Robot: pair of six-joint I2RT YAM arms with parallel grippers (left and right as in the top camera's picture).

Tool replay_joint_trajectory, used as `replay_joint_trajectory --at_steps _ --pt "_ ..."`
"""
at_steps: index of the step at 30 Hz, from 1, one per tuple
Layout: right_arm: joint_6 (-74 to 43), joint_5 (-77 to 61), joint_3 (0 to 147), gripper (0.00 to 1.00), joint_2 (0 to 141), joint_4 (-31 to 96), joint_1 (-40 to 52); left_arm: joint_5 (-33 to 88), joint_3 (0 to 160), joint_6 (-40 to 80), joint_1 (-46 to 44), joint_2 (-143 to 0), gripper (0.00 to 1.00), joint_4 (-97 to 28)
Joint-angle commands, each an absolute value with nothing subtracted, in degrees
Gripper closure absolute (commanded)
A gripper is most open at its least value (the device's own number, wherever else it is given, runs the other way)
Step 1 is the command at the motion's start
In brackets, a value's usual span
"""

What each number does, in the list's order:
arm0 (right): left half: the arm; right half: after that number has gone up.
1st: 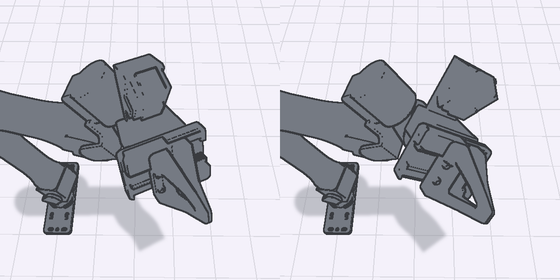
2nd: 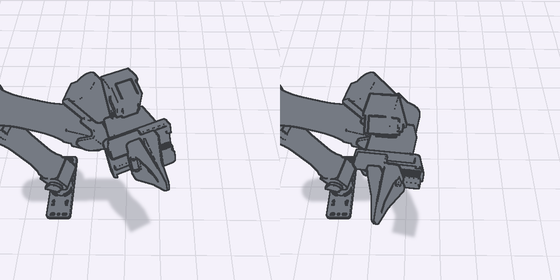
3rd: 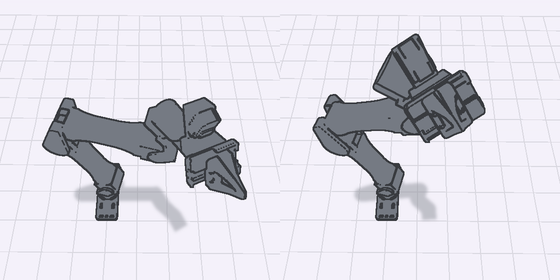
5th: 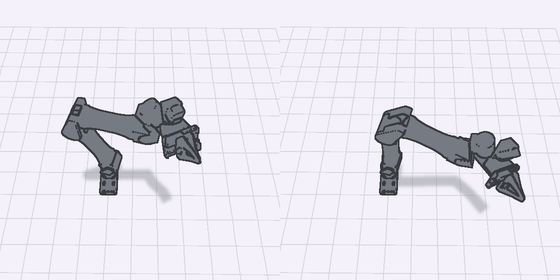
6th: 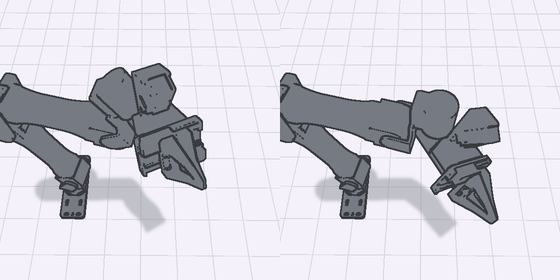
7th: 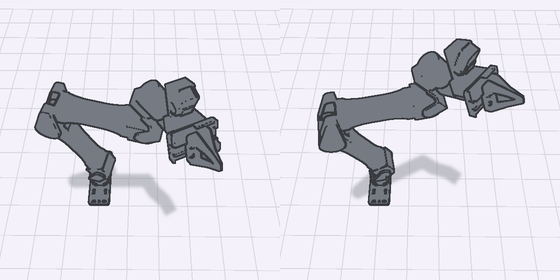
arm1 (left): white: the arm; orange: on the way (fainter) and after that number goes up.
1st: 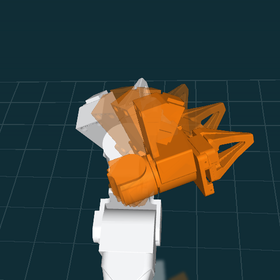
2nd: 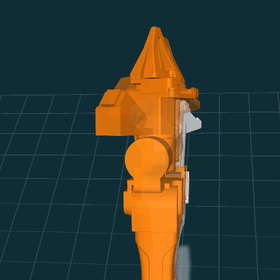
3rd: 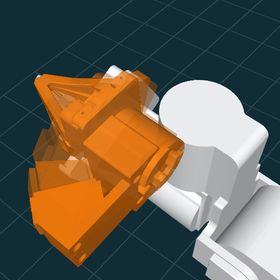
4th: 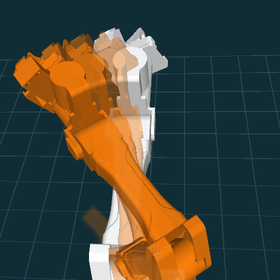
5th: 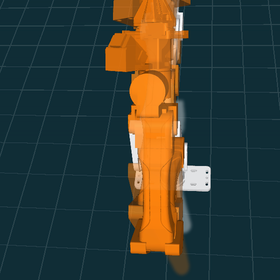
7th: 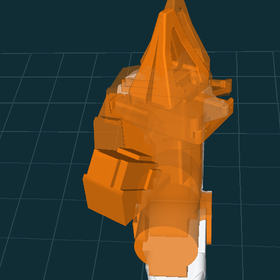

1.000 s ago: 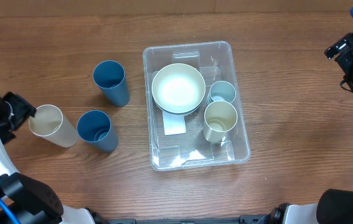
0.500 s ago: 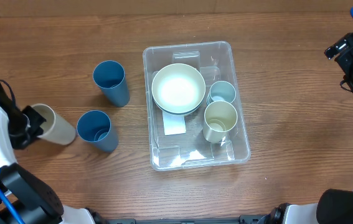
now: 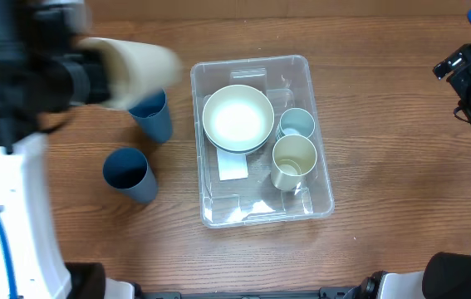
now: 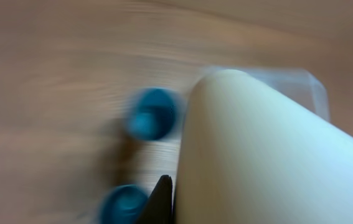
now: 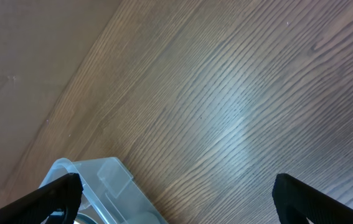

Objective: Pack container
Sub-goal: 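Insert the second beige cup into the first beige cup, release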

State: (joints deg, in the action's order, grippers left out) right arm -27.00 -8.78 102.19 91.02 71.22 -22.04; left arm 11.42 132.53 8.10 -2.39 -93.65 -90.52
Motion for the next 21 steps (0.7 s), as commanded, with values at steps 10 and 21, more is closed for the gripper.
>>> replay_joint_trajectory --at_steps 10,21 --pt "-27.3 -8.6 102.5 0.0 90.6 71.0 -22.0 2.5 133.6 -4.1 -41.6 -105.4 0.96 -88.7" --pt "-27.3 -8.6 102.5 0.0 90.6 71.0 -22.0 2.3 133.6 -4.1 -44.3 -114.1 0.95 -89.4"
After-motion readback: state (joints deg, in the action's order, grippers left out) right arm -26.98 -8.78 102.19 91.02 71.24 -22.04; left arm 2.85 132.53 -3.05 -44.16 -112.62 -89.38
